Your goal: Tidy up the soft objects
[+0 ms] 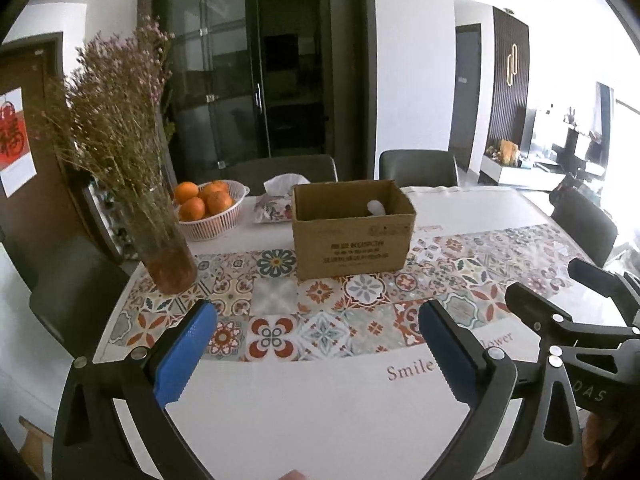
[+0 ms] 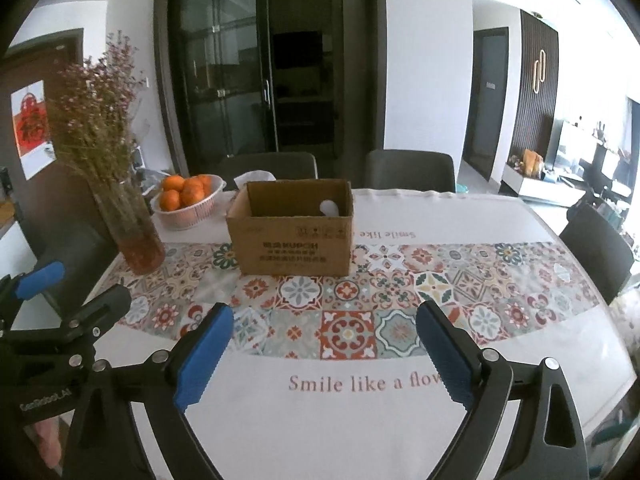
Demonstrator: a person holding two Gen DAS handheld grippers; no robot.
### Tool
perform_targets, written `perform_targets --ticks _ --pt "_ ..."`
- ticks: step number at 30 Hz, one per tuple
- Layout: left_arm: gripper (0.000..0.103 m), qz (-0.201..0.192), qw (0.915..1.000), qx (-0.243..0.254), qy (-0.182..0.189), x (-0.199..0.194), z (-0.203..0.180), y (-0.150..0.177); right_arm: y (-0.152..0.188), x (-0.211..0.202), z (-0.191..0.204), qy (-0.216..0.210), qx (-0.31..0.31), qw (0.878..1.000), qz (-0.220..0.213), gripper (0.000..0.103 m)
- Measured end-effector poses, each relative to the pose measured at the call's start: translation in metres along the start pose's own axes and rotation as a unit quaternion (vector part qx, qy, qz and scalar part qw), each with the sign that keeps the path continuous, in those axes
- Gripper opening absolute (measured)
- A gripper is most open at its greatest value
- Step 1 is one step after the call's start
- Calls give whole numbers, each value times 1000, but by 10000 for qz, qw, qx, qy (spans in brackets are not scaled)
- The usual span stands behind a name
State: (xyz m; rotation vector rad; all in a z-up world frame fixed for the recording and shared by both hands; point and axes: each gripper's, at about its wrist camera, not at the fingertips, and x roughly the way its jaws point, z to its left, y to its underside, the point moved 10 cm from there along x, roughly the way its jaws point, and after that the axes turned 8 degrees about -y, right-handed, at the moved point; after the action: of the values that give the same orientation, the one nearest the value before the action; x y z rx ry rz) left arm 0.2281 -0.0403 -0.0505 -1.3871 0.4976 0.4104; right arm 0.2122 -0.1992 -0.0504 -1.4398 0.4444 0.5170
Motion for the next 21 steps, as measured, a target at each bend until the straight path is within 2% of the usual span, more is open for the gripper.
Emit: perform_targets --ticks 13,21 --pt "103 -403 9991 -49 -139 -79 -3 23 31 -78 0 -11 -31 9994 -350 97" --pt "103 -502 9983 -58 -304 -107 2 38 44 -110 1 1 15 9986 -533 98"
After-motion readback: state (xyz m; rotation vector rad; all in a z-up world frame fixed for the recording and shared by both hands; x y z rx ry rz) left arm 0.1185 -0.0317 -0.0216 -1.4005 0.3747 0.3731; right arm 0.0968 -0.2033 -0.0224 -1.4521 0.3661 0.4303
